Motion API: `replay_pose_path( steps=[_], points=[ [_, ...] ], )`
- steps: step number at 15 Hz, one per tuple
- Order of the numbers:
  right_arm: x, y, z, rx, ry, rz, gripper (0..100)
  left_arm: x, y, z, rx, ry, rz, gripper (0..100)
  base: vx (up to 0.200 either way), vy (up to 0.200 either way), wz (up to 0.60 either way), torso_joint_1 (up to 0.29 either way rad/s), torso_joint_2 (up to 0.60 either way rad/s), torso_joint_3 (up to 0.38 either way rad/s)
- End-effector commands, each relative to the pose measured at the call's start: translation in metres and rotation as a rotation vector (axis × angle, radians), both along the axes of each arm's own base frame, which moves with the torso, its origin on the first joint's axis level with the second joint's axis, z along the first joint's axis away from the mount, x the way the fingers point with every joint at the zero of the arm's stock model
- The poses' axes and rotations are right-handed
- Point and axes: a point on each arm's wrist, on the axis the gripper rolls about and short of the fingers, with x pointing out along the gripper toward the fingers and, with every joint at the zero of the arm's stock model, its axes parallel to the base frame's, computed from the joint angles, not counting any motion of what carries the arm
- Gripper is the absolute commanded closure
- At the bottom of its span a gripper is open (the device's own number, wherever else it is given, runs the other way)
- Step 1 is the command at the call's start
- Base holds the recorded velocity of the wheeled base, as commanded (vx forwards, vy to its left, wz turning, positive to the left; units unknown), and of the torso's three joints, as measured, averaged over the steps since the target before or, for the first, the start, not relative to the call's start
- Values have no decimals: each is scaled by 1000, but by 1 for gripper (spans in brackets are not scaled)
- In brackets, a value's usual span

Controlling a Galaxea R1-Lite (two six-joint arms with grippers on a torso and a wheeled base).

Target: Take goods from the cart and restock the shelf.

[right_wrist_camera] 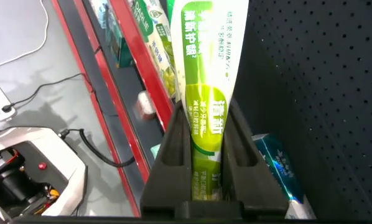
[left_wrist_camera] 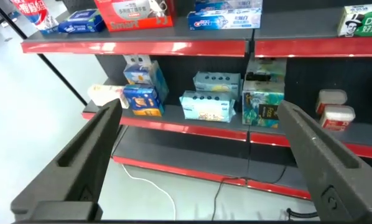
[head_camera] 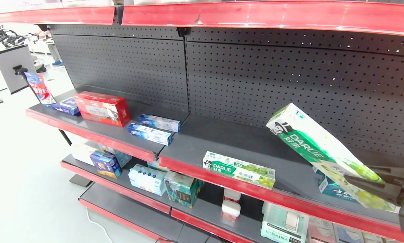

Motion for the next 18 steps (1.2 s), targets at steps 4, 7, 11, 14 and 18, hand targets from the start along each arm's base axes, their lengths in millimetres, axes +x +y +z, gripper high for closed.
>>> replay_pose_path(
  steps=[4, 7, 11, 14, 18],
  points=[
    [20, 8, 6, -10, 19, 3, 100, 0, 0, 0, 24, -1, -2, 0, 0, 0, 0, -35, 77, 35],
    [27, 11, 6, -11, 19, 3, 100, -2, 1, -1, 37, -16, -4, 0, 0, 0, 0, -76, 154, 77],
    [39, 16, 4, 0, -8, 3, 100, -3, 1, -2, 46, -27, -5, 0, 0, 0, 0, -16, 35, 18],
    [40, 16, 3, -6, -5, 4, 100, -3, 1, -2, 49, -27, -5, 0, 0, 0, 0, 0, 0, 0],
    [42, 17, 0, -15, 8, 5, 100, -4, 1, -3, 60, -33, -6, 0, 0, 0, 0, 0, 0, 0]
  ],
)
